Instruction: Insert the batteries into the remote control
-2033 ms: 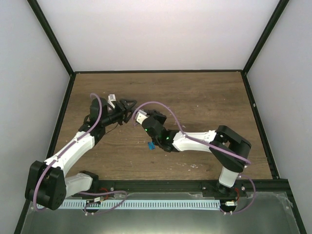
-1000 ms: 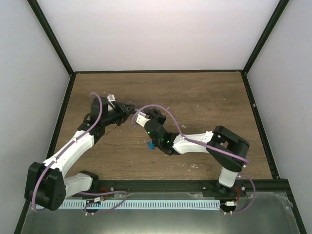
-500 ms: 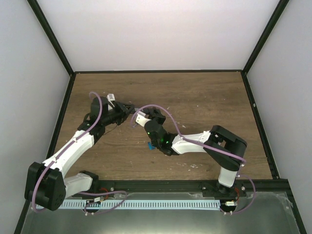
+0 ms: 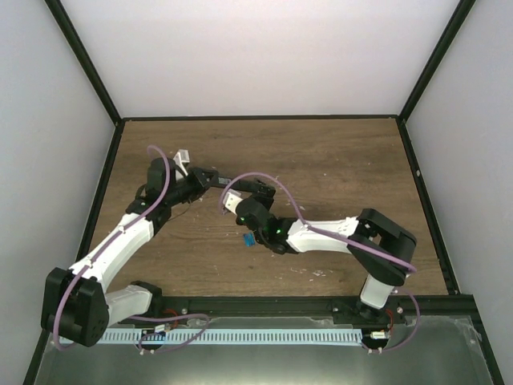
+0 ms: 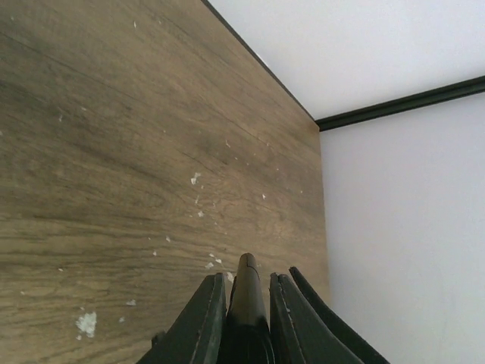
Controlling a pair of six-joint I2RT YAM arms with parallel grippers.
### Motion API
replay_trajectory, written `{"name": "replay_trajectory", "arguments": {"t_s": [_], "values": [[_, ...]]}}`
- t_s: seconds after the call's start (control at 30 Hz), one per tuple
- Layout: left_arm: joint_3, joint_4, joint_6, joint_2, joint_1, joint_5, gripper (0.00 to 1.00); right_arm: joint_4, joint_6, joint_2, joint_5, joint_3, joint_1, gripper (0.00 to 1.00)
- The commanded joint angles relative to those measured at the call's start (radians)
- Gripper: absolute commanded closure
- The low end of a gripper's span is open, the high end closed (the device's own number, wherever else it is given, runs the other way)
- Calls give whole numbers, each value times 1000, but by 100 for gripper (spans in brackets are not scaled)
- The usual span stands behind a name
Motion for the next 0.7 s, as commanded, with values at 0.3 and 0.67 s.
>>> {"name": "replay_trajectory", "arguments": {"t_s": [0.3,0.67], "values": [[56,-24,384,76,122,383,91,-287,238,-324,-645,-80,-149,0],[77,-87,500,110,122,579,92,-327,158,-422,-911,-160,-210,3]]}}
